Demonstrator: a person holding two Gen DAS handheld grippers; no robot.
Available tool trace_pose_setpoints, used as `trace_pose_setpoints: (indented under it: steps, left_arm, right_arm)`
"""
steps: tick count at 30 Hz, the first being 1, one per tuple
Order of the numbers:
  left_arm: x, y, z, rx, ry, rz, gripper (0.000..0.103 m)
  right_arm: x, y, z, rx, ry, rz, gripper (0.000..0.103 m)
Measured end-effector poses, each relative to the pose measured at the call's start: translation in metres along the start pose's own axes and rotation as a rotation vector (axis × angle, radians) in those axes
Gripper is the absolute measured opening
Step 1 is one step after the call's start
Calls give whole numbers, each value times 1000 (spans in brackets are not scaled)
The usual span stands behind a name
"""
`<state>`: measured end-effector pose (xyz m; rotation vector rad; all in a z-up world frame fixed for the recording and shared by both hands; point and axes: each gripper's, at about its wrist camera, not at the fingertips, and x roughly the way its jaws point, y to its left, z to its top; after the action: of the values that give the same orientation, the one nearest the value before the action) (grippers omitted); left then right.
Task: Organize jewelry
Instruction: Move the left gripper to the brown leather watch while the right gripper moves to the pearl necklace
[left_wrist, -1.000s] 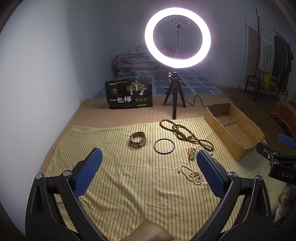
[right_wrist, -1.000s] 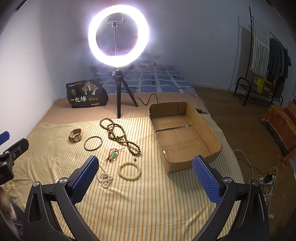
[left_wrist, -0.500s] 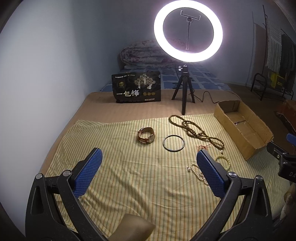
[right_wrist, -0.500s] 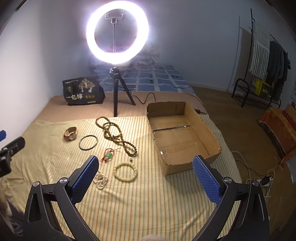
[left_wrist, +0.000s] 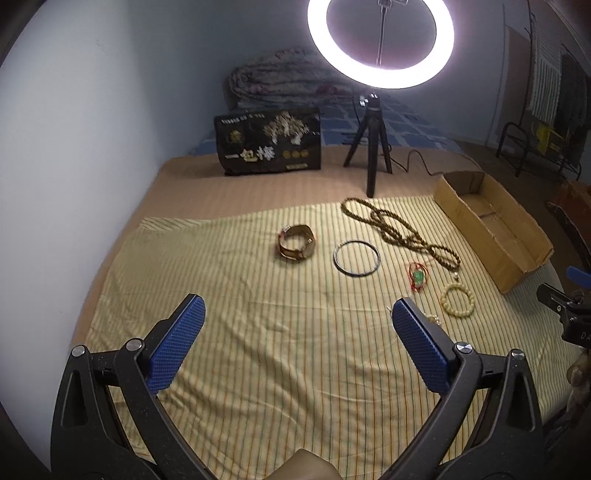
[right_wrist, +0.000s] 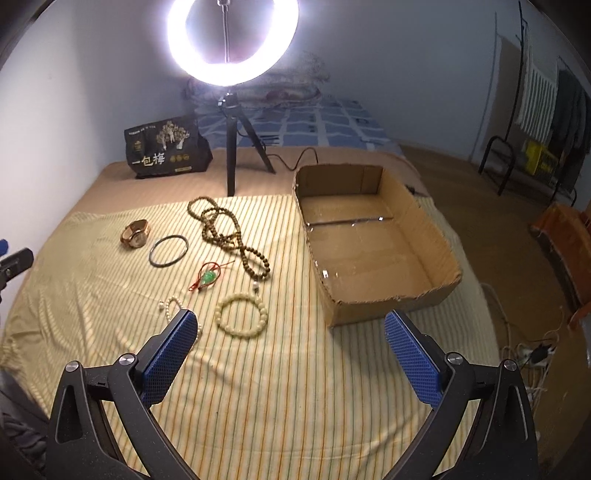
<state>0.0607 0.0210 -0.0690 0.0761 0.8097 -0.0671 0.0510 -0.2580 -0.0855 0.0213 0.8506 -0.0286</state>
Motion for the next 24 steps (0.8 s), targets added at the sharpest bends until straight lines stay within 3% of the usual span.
trace_pose_setpoints:
  steps: [5,11,14,19,22,24]
  left_arm:
    - [26,-2,2,-17,91,-79,80]
    - [52,6,13,-34,141,-108,72]
    - [68,18,22,-73,174,-118,60]
    - [99,35,39,-135,198,-136,53]
    - [117,41,48,-149,199,-123,50]
    - [130,42,54,-135,199,-114,50]
  right_arm:
    - [14,2,-6,-43,50,67,82]
    - [40,18,-12,-91,161,149,74]
    - [51,34,-12,-121,195,200,66]
    - [63,62,-10,-202,221,253,59]
    - [74,72,-8,-218,248,282,50]
    - [82,80,-7,-230,261,284,49]
